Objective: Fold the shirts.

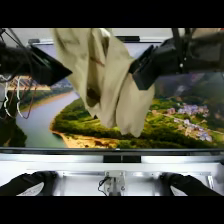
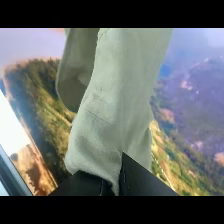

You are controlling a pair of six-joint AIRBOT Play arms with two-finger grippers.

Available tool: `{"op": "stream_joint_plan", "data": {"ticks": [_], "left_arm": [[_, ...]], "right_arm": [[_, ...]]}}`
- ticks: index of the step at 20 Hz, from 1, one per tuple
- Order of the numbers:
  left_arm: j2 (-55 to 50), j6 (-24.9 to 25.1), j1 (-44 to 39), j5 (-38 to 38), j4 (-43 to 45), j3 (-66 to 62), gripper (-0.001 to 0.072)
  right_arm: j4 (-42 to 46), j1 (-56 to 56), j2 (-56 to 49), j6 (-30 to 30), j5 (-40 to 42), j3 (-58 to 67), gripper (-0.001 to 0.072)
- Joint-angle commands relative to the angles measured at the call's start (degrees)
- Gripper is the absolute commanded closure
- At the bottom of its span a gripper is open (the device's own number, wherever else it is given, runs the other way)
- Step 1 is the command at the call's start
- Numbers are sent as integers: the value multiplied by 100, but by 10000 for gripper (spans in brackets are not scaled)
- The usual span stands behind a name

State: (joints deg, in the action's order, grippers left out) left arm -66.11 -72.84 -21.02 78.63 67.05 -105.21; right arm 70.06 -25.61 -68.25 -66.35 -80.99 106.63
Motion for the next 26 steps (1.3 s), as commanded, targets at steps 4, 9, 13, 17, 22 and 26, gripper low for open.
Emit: {"op": "stream_joint_plan", "data": {"ticks": [4,9,13,17,22,26], "left_arm": [[-59,901,-778,-2551,-120,-33,79],[-728,896,-1399,-3320,-101,-33,223],[-1200,896,-1591,-4277,-98,-33,268],[-1416,883,-1493,-4413,157,-33,321],[-1410,874,-1405,-4400,160,-33,658],[-1316,643,-1073,-4562,376,-37,660]], "right_arm": [[247,-22,7,-68,-326,2,653],[247,-22,7,-66,-317,2,653],[245,-22,9,-52,-321,2,653],[245,-22,9,-44,-323,2,653],[245,-22,9,-4,-256,4,647],[203,-17,70,-160,-24,4,221]]}}
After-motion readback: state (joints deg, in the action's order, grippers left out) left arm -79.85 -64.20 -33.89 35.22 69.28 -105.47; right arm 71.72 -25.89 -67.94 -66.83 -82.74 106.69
